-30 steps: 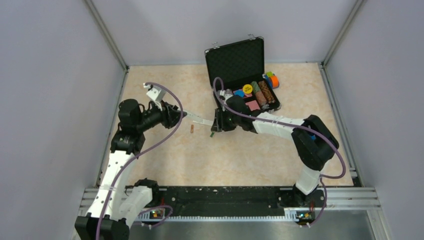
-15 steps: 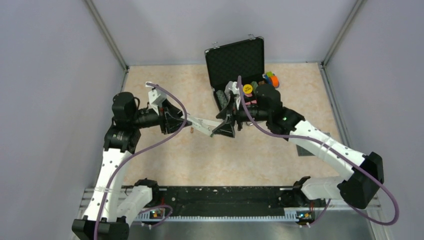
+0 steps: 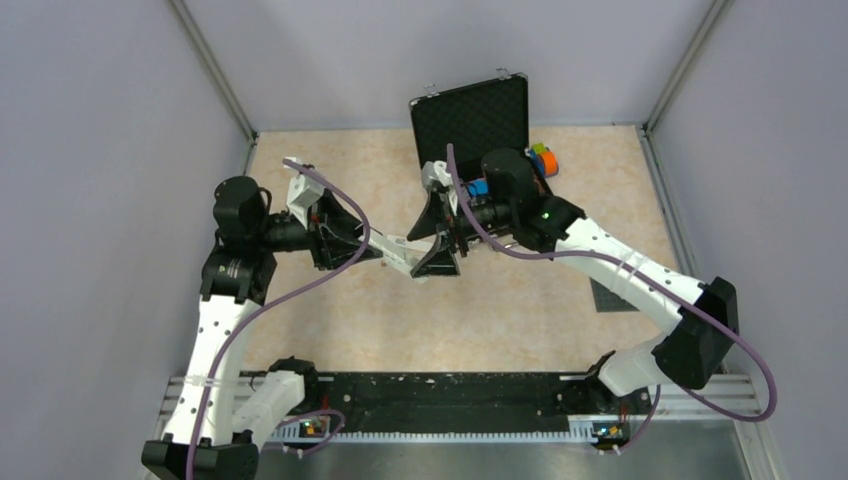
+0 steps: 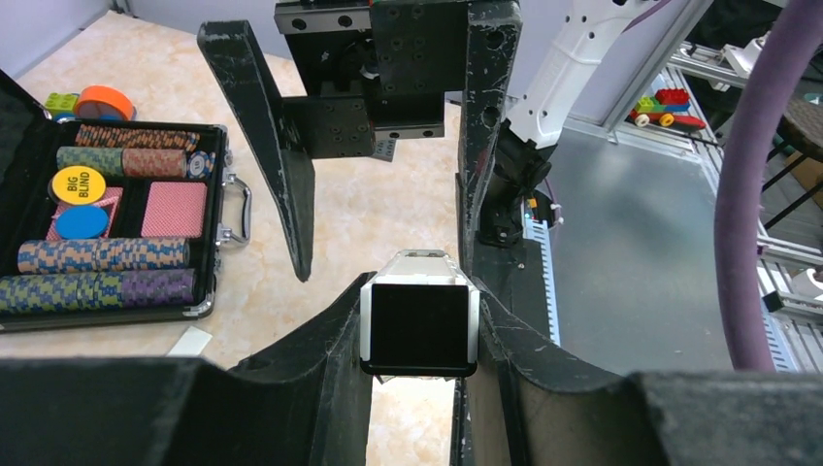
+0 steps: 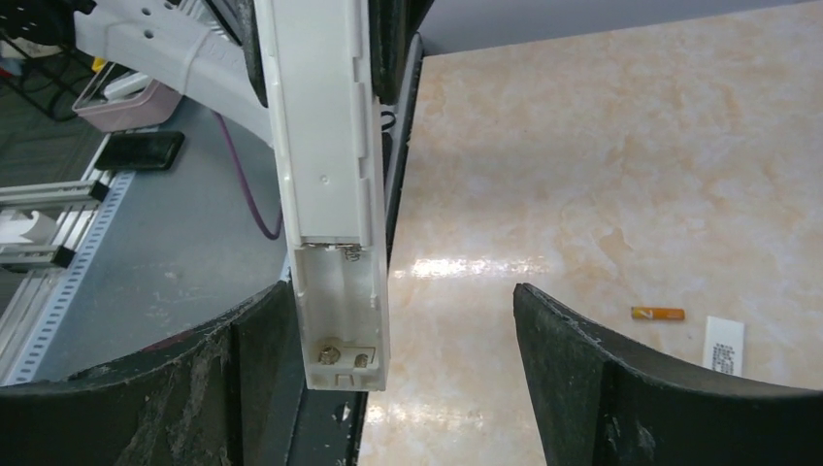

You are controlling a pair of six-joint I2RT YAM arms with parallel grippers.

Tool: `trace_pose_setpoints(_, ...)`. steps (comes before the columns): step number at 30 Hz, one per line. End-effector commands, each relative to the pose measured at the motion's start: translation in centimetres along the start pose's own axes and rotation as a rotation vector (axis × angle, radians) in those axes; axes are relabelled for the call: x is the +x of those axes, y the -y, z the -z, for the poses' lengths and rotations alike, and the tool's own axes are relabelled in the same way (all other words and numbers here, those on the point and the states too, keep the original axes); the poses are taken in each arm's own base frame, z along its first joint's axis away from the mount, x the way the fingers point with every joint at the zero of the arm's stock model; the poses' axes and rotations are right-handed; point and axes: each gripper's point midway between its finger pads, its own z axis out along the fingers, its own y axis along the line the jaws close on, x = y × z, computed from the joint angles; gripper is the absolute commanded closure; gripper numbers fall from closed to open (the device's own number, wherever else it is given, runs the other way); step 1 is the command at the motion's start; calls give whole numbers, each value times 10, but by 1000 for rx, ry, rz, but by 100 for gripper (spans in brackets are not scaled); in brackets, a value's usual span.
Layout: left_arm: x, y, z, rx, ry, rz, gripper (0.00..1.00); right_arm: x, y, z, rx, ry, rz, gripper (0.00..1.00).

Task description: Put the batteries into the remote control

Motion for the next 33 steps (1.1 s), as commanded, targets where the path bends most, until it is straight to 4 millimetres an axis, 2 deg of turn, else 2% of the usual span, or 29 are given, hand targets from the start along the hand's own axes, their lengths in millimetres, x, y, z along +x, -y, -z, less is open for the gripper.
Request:
trace_pose_setpoints(1,-18,12,2,20,18,-82,100,-16,-28,-3,-136,18,62,16)
trace_pose_setpoints(5,-19,8,1,1,22,-86,100,-15,-33,-6,-170,15,40,16)
trace_pose_setpoints(9,-22,6,1,-17,35,-92,100,-14,-24,-15,-107,5,28,21)
trace_pose_setpoints(11,-24,5,1,-27,41,-97,100,-16,-15,-20,-59,2,4,33)
trace_pose_setpoints(14,-24,1,2,-62,48,-106,100,-21,-2,-23,14,13,-38,60)
trace_pose_setpoints(17,-24,-6,3,-116,60,-98,100,-30,4,-23,66,53,-34,77)
trace_pose_setpoints(18,-25,-9,3,-139,66,-90,90,-33,5,-21,85,70,-28,80)
trace_pose_setpoints(20,-26,-18,5,-204,87,-64,38,-38,10,-18,128,98,-21,85)
trace_pose_setpoints(21,-28,-24,6,-248,108,-47,19,-41,13,-17,152,113,-15,87)
trace_pose_setpoints(22,-29,-32,8,-299,136,-33,11,-44,15,-15,174,131,-15,89)
trace_pose_setpoints(24,-35,-51,14,-410,228,14,4,-48,20,-13,217,163,-23,90)
trace_pose_setpoints(27,-42,-78,24,-538,415,135,1,-54,32,-13,308,214,-22,90)
trace_pose_setpoints(29,-35,-98,32,-620,501,286,1,-52,42,-16,379,225,-28,90)
trace_pose_setpoints(31,-28,-111,35,-674,549,386,3,-50,50,-19,446,235,-32,90)
trace_pose_setpoints(33,-27,-113,32,-686,595,423,2,-48,54,-23,490,241,-23,90)
